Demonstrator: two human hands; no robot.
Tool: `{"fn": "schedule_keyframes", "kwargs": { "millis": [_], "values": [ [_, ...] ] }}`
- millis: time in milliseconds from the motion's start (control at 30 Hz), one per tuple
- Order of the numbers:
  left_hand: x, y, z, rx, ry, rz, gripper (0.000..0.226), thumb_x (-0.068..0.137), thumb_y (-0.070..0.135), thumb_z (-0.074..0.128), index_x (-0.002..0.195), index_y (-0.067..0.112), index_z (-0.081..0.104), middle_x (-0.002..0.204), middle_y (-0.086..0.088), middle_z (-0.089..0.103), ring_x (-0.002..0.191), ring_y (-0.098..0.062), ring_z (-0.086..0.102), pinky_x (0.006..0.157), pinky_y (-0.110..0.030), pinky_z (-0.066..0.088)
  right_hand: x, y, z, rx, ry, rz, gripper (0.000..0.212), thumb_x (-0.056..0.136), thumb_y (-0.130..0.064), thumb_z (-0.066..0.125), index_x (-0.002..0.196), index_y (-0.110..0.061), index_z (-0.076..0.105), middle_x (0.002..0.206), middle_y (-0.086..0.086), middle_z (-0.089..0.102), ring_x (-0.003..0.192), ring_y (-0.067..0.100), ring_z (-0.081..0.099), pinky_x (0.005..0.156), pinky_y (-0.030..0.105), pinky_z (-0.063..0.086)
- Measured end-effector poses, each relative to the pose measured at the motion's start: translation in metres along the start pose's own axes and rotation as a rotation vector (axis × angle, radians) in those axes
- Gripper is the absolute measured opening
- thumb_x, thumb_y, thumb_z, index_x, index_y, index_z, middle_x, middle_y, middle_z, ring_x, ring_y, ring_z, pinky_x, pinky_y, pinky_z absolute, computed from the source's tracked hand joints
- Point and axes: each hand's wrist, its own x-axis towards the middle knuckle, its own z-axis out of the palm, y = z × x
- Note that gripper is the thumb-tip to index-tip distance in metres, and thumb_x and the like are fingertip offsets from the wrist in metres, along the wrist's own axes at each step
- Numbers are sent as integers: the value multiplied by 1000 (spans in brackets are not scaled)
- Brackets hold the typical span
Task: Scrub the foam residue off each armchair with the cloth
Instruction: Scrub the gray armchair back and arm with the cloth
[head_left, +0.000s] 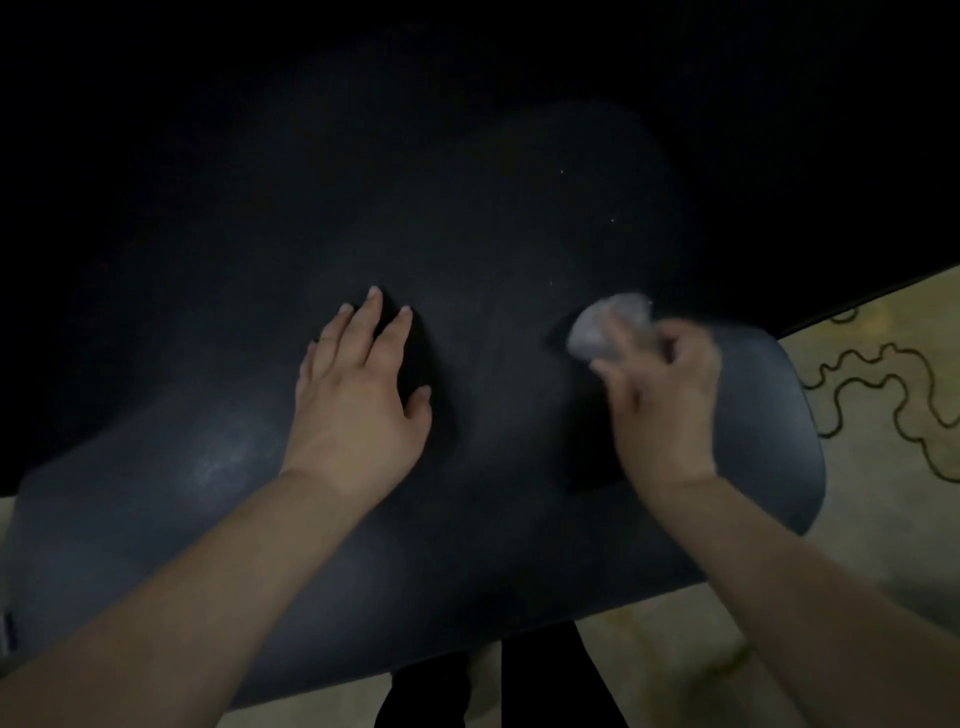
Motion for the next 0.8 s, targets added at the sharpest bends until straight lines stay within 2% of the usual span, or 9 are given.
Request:
{"fn": "schedule_keyframes", "kwargs": {
  "millis": [67, 133, 200, 300, 367, 567, 633, 700, 800],
  "values": [
    [6, 2, 0, -7, 16, -3, 71, 88, 34, 59, 150, 23, 27, 160, 0, 13, 147, -22, 8, 119, -48, 14, 31, 9, 6, 57, 86, 193, 40, 88, -15, 66, 126, -20, 56, 119, 24, 49, 108, 40, 46, 95, 52, 43],
    [14, 6, 0, -11, 23, -8, 71, 88, 35, 59, 150, 23, 27, 160, 0, 13, 146, -23, 8, 119, -48, 13, 47, -3, 17, 79, 95, 247, 37, 88, -17, 64, 125, -15, 60, 119, 25, 51, 108, 42, 48, 97, 52, 41],
    [21, 11, 0, -24, 31, -16, 71, 88, 35, 59, 150, 23, 27, 160, -1, 12, 146, -24, 8, 119, -48, 13, 39, -25, 23, 79, 16, 82, 41, 84, -15, 67, 125, -16, 62, 114, 24, 50, 99, 42, 49, 91, 53, 44],
    [28, 20, -1, -46, 38, -18, 71, 88, 35, 59, 150, 24, 27, 161, 0, 12, 146, -22, 7, 119, -47, 12, 3, -31, 14, 50, -178, -192, 49, 77, -13, 73, 123, -27, 64, 110, 16, 52, 93, 35, 50, 84, 44, 47],
    [33, 23, -1, -49, 42, -11, 70, 88, 35, 59, 150, 24, 27, 160, 1, 11, 146, -21, 6, 119, -45, 12, -5, -11, 0, 16, -185, -212, 46, 78, -15, 73, 122, -27, 65, 107, 16, 53, 90, 33, 50, 83, 42, 45],
    [51, 29, -2, -33, 75, -17, 70, 87, 35, 59, 149, 22, 29, 160, -1, 16, 145, -24, 12, 118, -44, 14, 60, 14, 10, 130, 65, 268, 42, 90, -16, 63, 132, -18, 56, 119, 19, 42, 108, 34, 47, 101, 38, 41],
    [54, 33, 0, -32, 79, -20, 70, 87, 36, 59, 149, 23, 29, 159, 0, 16, 145, -25, 12, 118, -45, 14, 65, -7, 24, 150, 33, 185, 43, 87, -14, 66, 130, -16, 58, 115, 21, 45, 103, 37, 48, 98, 43, 43],
    [56, 35, 1, -29, 79, -21, 72, 86, 39, 59, 149, 23, 28, 160, -1, 16, 145, -26, 12, 118, -46, 14, 51, -24, 27, 143, -97, -11, 47, 83, -13, 70, 128, -22, 60, 114, 17, 48, 100, 35, 48, 92, 43, 45],
    [56, 35, 0, 33, 26, -9, 87, 81, 61, 53, 152, 24, 19, 161, -2, 8, 146, -25, 6, 118, -47, 12, 38, -6, 13, 63, -185, -183, 49, 77, -11, 75, 122, -25, 64, 110, 16, 53, 94, 35, 51, 87, 38, 46]
  ]
}}
